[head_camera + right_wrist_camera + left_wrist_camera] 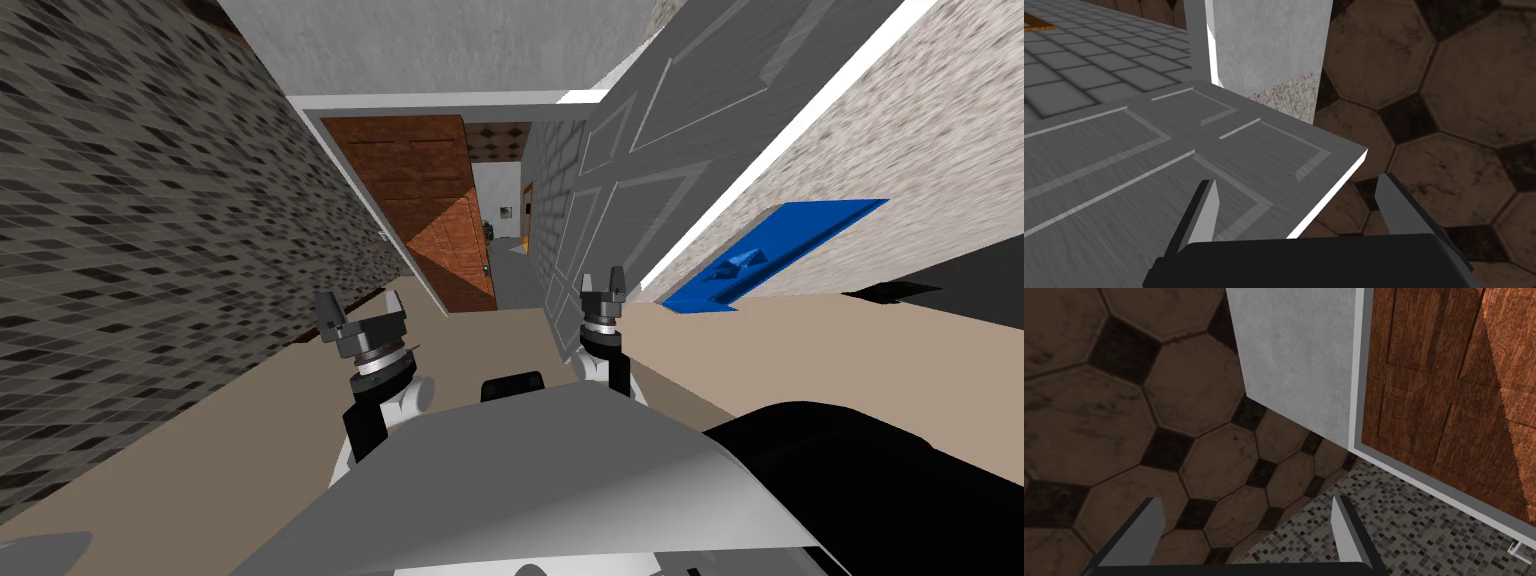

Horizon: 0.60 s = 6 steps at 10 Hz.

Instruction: Pull the door open

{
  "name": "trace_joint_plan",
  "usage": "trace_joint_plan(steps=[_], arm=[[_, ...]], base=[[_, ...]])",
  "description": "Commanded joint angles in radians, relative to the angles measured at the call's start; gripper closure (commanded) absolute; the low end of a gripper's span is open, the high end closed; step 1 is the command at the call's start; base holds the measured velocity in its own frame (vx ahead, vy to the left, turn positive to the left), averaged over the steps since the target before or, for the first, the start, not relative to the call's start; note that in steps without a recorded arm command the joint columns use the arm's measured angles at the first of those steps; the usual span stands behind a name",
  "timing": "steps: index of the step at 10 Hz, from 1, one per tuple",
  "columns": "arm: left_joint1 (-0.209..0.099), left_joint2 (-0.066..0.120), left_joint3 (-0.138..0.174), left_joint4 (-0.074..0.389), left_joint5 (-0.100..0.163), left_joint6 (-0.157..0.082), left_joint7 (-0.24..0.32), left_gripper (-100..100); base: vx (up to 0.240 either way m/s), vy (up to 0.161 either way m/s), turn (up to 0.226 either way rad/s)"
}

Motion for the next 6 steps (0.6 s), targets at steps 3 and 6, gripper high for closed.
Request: trace_joint_plan(steps=[3,6], arm=[[-0.017,0.026,0.005,0.073,-0.003,-0.011,0.005,-100],[-0.031,0.040,0.009,0.131,-0.005,-0.019,0.010,-100]], base=[[0.124,-0.001,-0.058],[0.143,-0.007,-0.043]])
